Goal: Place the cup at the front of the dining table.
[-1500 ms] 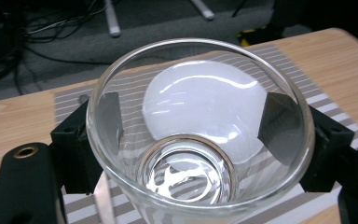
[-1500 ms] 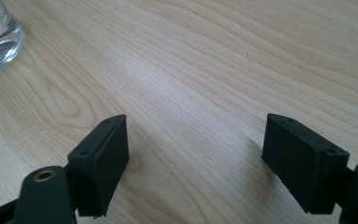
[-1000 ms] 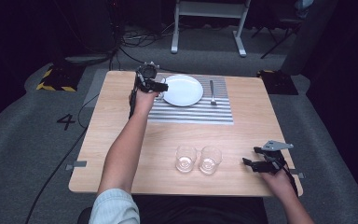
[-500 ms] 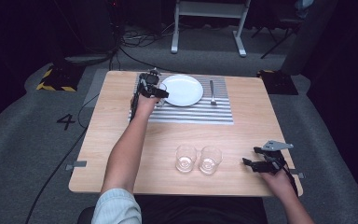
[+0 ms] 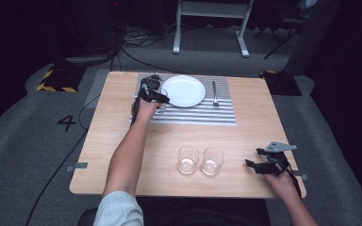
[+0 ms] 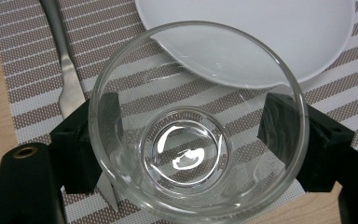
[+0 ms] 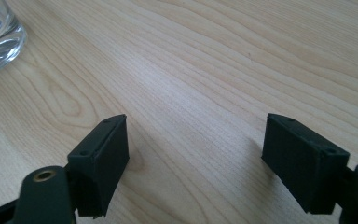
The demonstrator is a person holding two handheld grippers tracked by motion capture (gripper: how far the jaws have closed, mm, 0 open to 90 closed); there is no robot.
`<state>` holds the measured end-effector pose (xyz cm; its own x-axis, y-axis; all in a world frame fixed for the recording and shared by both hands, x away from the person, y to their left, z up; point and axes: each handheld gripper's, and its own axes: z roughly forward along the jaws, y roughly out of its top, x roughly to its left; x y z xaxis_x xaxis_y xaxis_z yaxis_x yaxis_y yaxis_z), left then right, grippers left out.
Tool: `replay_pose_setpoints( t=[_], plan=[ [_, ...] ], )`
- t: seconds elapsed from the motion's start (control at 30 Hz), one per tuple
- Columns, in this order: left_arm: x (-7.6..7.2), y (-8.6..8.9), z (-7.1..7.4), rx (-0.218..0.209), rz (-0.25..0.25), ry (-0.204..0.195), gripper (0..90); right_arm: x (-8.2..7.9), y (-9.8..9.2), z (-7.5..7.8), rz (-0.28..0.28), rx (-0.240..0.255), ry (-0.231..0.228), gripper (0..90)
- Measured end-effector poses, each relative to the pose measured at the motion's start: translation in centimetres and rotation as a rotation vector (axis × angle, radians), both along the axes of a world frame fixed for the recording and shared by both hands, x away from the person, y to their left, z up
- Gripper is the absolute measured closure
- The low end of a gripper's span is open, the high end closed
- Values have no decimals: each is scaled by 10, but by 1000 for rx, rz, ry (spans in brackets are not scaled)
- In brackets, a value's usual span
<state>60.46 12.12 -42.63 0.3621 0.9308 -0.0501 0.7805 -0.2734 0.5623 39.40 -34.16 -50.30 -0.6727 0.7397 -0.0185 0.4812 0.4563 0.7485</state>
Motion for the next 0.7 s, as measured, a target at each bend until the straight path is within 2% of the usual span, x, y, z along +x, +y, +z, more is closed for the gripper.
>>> replay_pose_setpoints(
  t=[0.13,0.47,0.53,0.7],
  plan=[
    [-1,-1,-3,9,-8,17,191,0,0,0,0,0,0,228],
    [-4,-1,-5,14,-10,15,188,0,0,0,2,0,0,228],
    [-6,0,-5,31,-23,6,187,0,0,0,1,1,0,228],
    [-8,2,-6,36,-40,6,185,0,0,0,2,1,0,228]
  ],
)
